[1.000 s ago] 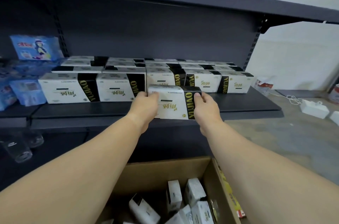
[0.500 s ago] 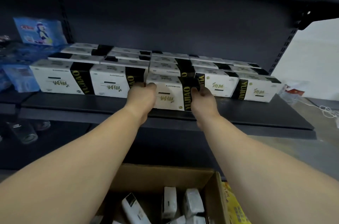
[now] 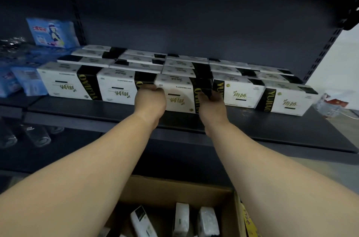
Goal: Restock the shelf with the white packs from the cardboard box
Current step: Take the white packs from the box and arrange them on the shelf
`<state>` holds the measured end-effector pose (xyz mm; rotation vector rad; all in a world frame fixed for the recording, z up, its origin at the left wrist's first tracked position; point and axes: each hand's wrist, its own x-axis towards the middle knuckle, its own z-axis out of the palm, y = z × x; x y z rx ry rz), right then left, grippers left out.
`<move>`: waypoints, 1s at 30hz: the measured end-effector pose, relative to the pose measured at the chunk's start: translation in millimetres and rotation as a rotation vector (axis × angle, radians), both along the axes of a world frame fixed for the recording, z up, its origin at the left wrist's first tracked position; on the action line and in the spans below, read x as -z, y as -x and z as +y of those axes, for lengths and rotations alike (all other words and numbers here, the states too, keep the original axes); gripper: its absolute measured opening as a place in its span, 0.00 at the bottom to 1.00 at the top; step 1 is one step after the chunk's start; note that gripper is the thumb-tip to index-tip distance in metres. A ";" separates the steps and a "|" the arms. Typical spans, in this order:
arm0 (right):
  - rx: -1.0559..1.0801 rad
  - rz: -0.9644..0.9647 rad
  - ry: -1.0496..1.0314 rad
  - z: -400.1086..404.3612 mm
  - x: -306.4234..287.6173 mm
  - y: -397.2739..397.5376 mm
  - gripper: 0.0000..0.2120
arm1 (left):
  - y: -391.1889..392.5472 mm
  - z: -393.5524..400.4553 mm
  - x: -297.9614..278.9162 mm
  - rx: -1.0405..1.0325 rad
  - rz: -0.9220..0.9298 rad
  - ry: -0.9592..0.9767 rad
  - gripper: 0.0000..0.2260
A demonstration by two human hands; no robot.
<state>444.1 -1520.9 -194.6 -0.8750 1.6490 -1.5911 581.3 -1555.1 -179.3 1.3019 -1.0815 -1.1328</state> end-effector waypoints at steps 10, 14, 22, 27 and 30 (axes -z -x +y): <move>0.057 -0.077 -0.029 8.0 -6.9 -6.9 0.14 | -13.9 7.3 -3.1 0.110 0.020 -0.044 0.07; 0.114 -0.090 -0.018 15.7 -12.4 -22.4 0.16 | -28.6 15.1 -6.4 0.171 0.032 -0.078 0.10; 0.225 -0.104 0.019 33.7 -18.0 -66.6 0.21 | -65.6 26.4 -12.0 0.263 0.009 -0.085 0.09; 0.220 -0.090 -0.009 43.0 -17.9 -97.9 0.28 | -85.4 32.7 -10.9 0.289 -0.018 -0.120 0.18; 0.184 -0.105 -0.023 48.8 -18.0 -111.4 0.29 | -97.2 38.0 -11.0 0.292 -0.037 -0.143 0.23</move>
